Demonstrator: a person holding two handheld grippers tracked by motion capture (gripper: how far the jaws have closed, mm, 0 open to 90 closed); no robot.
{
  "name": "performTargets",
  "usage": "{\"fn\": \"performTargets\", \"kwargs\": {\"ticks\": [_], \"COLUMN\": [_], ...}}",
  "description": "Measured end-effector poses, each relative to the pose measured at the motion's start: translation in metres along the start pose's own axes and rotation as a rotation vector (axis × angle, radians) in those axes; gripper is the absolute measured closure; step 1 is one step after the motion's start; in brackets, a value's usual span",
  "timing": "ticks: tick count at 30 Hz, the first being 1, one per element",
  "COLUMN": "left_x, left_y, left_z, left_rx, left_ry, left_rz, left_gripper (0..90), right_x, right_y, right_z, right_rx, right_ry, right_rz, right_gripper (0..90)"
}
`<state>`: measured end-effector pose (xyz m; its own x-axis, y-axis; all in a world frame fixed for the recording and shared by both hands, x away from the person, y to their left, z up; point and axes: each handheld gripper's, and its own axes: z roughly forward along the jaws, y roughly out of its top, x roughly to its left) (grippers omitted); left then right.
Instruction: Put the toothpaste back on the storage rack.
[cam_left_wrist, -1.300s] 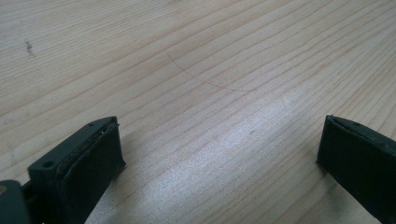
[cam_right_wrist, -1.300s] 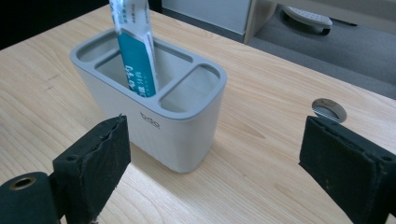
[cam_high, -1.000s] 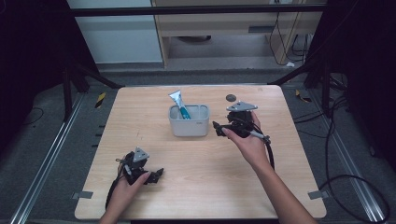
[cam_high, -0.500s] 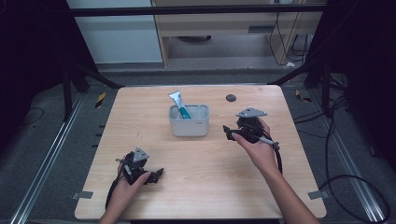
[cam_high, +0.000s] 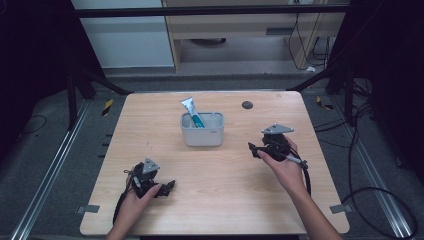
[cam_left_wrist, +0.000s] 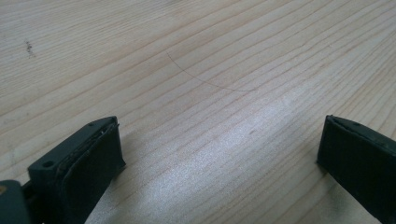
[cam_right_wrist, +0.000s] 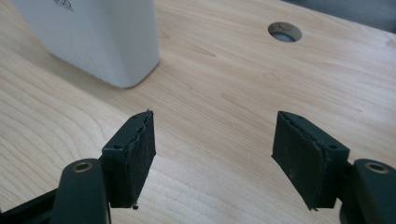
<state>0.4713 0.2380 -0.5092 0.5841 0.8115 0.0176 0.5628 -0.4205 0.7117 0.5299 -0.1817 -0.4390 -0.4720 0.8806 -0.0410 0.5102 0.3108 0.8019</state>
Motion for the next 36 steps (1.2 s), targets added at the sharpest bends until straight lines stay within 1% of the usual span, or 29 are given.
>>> {"fn": "performTargets", "kwargs": {"ticks": [10, 20, 24, 28, 29, 33, 36], "left_x": [0.0, 0.0, 0.0, 0.0, 0.0, 0.0, 0.0], "left_y": [0.0, 0.0, 0.0, 0.0, 0.0, 0.0, 0.0], "left_z": [0.0, 0.0, 0.0, 0.0, 0.0, 0.0, 0.0], "left_rx": [0.0, 0.0, 0.0, 0.0, 0.0, 0.0, 0.0], "left_ry": [0.0, 0.0, 0.0, 0.0, 0.0, 0.0, 0.0], "left_rz": [0.0, 0.0, 0.0, 0.0, 0.0, 0.0, 0.0], "left_gripper": [0.0, 0.0, 0.0, 0.0, 0.0, 0.0, 0.0], "right_x": [-0.005, -0.011, -0.013, -0.016, -0.018, -0.025, -0.03], "right_y": [-0.015, -0.041, -0.045, -0.047, -0.048, -0.052, -0.055], "right_z": [0.003, 0.01, 0.013, 0.015, 0.016, 0.019, 0.021], "right_rx": [0.032, 0.079, 0.089, 0.087, 0.088, 0.101, 0.107], "right_ry": [-0.002, 0.0, 0.001, -0.002, -0.004, -0.009, -0.021], "right_rz": [0.015, 0.041, 0.054, 0.07, 0.072, 0.106, 0.117], "right_gripper": [29.6, 28.1, 25.3, 21.4, 20.1, 14.2, 13.2]}}
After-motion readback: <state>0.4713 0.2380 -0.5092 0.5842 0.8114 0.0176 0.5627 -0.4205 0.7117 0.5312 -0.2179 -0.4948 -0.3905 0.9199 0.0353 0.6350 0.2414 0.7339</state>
